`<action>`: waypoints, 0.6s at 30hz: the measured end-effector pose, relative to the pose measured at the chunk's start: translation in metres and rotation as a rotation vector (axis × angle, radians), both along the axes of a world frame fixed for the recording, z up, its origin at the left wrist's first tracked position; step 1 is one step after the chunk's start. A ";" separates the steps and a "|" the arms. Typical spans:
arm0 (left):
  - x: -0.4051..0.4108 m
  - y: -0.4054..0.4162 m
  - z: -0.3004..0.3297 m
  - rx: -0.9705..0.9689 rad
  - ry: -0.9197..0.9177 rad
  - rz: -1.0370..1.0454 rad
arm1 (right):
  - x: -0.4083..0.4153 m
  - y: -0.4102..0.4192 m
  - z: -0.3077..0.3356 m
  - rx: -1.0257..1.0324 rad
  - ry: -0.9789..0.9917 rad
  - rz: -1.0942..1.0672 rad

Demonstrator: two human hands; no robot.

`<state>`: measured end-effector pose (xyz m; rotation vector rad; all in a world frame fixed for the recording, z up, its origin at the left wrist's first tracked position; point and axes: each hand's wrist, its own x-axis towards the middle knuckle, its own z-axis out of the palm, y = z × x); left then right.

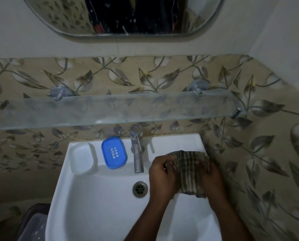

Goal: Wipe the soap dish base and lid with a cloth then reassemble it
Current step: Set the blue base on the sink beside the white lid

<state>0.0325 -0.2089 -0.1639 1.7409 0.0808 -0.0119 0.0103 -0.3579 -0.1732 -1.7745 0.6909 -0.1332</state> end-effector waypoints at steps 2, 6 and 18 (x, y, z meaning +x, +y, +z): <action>0.011 -0.009 -0.003 -0.007 0.019 -0.063 | 0.004 -0.008 -0.003 0.115 -0.026 0.040; 0.036 -0.020 -0.015 -0.073 0.045 0.014 | 0.018 -0.021 -0.012 -0.059 -0.061 -0.011; 0.083 -0.040 -0.058 0.272 -0.254 -0.213 | 0.063 -0.037 -0.060 -0.927 -0.291 0.021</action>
